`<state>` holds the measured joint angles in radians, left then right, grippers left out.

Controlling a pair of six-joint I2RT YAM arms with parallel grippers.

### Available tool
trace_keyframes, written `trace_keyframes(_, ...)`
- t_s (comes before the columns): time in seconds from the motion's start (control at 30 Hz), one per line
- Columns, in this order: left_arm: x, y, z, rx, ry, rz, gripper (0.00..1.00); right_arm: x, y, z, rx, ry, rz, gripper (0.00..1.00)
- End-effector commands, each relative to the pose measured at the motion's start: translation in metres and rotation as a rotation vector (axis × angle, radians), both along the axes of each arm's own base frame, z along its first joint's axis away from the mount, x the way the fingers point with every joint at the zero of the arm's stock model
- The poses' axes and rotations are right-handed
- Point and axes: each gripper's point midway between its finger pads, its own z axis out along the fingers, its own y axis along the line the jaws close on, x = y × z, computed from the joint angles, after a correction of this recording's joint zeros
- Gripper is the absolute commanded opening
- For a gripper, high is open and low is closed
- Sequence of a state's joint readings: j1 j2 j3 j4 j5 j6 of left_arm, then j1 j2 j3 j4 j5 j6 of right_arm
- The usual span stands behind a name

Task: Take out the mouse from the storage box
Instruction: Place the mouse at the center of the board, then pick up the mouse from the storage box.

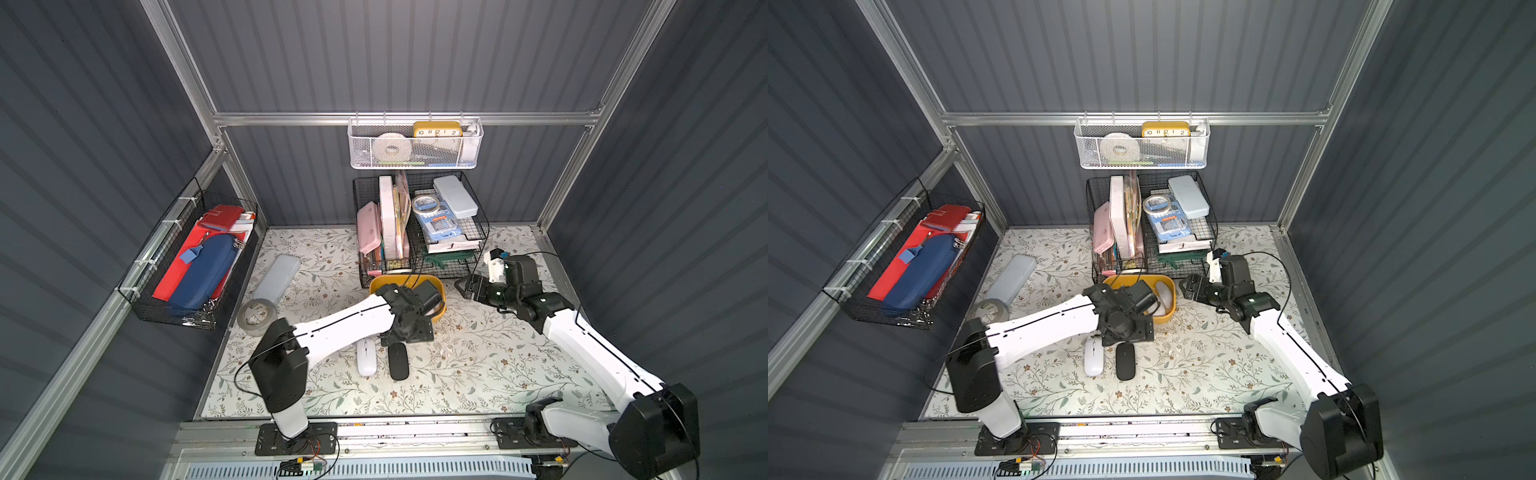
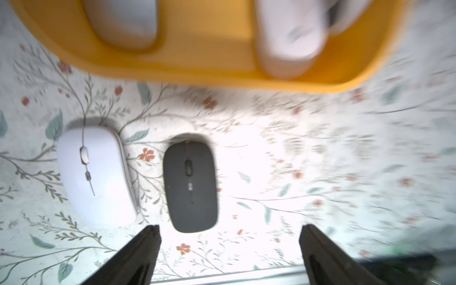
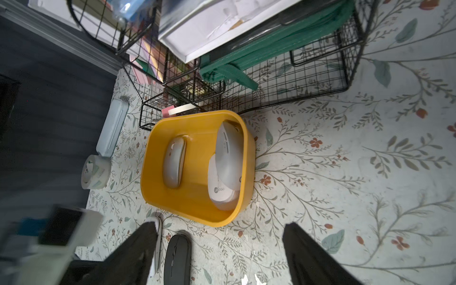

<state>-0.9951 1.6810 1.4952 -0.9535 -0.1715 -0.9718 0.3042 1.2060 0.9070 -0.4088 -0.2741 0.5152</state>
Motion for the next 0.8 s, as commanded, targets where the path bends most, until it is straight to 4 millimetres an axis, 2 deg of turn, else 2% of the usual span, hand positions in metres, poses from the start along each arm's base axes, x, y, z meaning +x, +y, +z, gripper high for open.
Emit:
trace_keyframes(0.0, 0.01, 0.031, 0.047, 0.035, -0.109, 0.073, 0.93, 0.006, 0.008, 0.006, -0.096, -0.03, 0.01, 0.85)
trace_keyframes(0.07, 0.026, 0.055, 0.06, 0.057, -0.141, 0.143, 0.93, 0.003, 0.022, 0.005, -0.145, -0.014, 0.048, 0.86)
trace_keyframes(0.17, 0.054, 0.098, 0.067, 0.066, -0.169, 0.235, 0.91, 0.003, 0.055, 0.004, -0.212, 0.007, 0.129, 0.86)
trace_keyframes(0.27, 0.083, 0.133, 0.077, 0.015, -0.212, 0.316, 0.91, 0.004, 0.095, -0.003, -0.225, 0.061, 0.213, 0.86)
trace_keyframes(0.43, 0.123, 0.187, 0.079, -0.018, -0.281, 0.436, 0.92, 0.001, 0.161, -0.022, -0.305, 0.153, 0.311, 0.86)
trace_keyframes(0.53, 0.141, 0.193, 0.08, -0.042, -0.325, 0.42, 0.92, 0.004, 0.187, -0.036, -0.339, 0.179, 0.305, 0.86)
trace_keyframes(0.6, 0.148, 0.193, 0.077, -0.047, -0.335, 0.407, 0.93, 0.009, 0.193, -0.049, -0.347, 0.214, 0.285, 0.85)
trace_keyframes(0.67, 0.155, 0.19, 0.076, -0.061, -0.348, 0.385, 0.93, 0.02, 0.187, -0.051, -0.378, 0.193, 0.215, 0.85)
trace_keyframes(0.7, 0.153, 0.189, 0.066, -0.055, -0.333, 0.371, 0.93, 0.025, 0.184, -0.052, -0.386, 0.171, 0.196, 0.85)
trace_keyframes(0.77, 0.155, 0.184, 0.06, -0.069, -0.332, 0.34, 0.92, 0.028, 0.174, -0.055, -0.424, 0.169, 0.174, 0.85)
